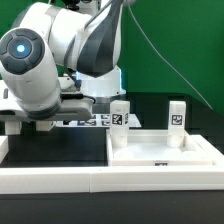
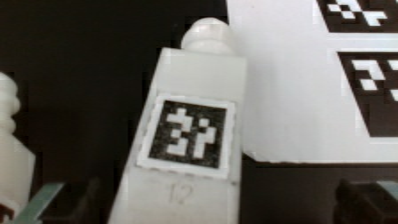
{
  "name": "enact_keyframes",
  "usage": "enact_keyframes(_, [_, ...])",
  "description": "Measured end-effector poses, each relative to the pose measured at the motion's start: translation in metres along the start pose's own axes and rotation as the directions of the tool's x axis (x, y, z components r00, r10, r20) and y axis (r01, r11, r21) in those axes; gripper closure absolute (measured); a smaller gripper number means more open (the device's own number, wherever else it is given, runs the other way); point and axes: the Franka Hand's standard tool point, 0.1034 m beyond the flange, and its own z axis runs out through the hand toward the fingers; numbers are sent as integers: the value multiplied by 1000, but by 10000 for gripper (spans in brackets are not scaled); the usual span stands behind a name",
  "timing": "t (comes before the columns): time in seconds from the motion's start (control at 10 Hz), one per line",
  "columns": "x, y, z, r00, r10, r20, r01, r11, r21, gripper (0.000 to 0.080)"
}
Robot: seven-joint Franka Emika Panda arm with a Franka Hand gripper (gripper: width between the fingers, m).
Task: Assemble square table
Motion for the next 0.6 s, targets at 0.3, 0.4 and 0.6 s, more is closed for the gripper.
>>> enact_keyframes(0.3, [1, 1, 2, 1000, 0, -8, 0, 1000, -3, 151])
enact_keyframes(0.4, [2, 0, 1, 1000, 0, -8, 0, 1000, -4, 289])
enact_keyframes(0.6, [2, 0, 1, 1000, -2, -9, 2, 1000, -4, 440])
